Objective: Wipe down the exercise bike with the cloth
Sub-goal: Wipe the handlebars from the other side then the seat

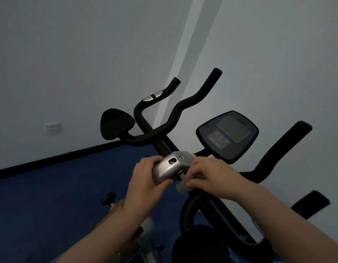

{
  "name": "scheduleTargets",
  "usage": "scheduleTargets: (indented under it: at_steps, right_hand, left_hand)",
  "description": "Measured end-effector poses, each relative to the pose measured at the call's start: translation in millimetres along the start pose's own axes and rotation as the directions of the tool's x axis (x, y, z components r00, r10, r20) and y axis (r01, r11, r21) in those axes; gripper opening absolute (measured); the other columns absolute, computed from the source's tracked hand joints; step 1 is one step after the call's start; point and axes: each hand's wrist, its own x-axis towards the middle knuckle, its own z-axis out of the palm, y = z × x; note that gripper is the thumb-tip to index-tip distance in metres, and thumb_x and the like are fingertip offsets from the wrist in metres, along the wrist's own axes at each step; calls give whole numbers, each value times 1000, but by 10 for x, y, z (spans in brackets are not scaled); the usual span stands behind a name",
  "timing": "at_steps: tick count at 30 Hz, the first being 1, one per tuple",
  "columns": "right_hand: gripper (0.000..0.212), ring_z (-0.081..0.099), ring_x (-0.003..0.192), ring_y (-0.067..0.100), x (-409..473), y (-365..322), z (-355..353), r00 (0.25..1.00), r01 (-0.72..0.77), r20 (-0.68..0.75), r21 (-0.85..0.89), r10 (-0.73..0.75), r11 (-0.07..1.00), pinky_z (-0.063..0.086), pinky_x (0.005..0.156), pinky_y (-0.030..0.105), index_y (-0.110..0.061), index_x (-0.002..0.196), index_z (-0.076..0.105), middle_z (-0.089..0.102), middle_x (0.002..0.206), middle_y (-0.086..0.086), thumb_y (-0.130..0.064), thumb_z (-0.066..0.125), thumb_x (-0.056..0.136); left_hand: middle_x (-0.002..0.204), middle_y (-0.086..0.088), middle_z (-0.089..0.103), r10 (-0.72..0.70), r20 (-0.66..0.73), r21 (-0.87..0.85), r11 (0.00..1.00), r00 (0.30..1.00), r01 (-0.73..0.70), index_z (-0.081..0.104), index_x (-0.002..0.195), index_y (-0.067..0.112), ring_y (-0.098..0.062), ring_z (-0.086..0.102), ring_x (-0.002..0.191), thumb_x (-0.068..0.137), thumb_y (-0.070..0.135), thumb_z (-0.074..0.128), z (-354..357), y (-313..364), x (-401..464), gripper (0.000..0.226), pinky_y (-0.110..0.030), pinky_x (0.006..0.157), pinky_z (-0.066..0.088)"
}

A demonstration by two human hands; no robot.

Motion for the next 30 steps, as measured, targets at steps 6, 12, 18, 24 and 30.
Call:
scheduleTargets:
  at_steps: [6,12,18,24,30]
  right_hand:
    - [23,59,86,9,-30,-69,162,964,-90,-243,86,108,992,44,74,26,-37,82,60,62,88,-16,-40,80,69]
    - [20,60,87,11,83,-108,110,955,-147,-250,74,161,986,44,74,25,-33,79,64,64,85,-11,-39,80,69]
    - [21,58,78,4,-3,-17,-36,987,-132,-86,42,136,990,42,65,22,-36,69,63,65,84,-14,-40,83,67]
    - [21,62,87,16,267,-225,79,970,-82,-237,-142,47,986,42,69,25,-32,83,70,68,88,-8,-41,79,67]
    - [17,59,76,-2,95,99,-157,998,-62,37,75,59,995,45,65,16,-38,70,71,66,77,-19,-40,87,64]
  left_hand:
    - [111,22,53,69,64,-52,996,996,-66,49,117,41,0,51,103,67,24,85,-98,-83,23,64,-25,82,47]
    - [110,25,54,49,30,-69,997,998,-46,50,112,47,3,53,102,64,27,85,-77,-87,38,63,-22,79,47]
    - [109,24,55,48,56,-44,998,997,-45,46,105,54,8,51,102,62,26,87,-118,-75,65,65,-14,78,41]
    - [105,22,59,9,55,-82,997,998,-4,56,108,41,7,54,97,59,29,90,-116,-66,87,61,-13,75,44]
    - [108,21,57,14,86,-62,998,996,-9,54,110,41,8,51,100,60,22,88,-143,-68,88,63,-13,76,41]
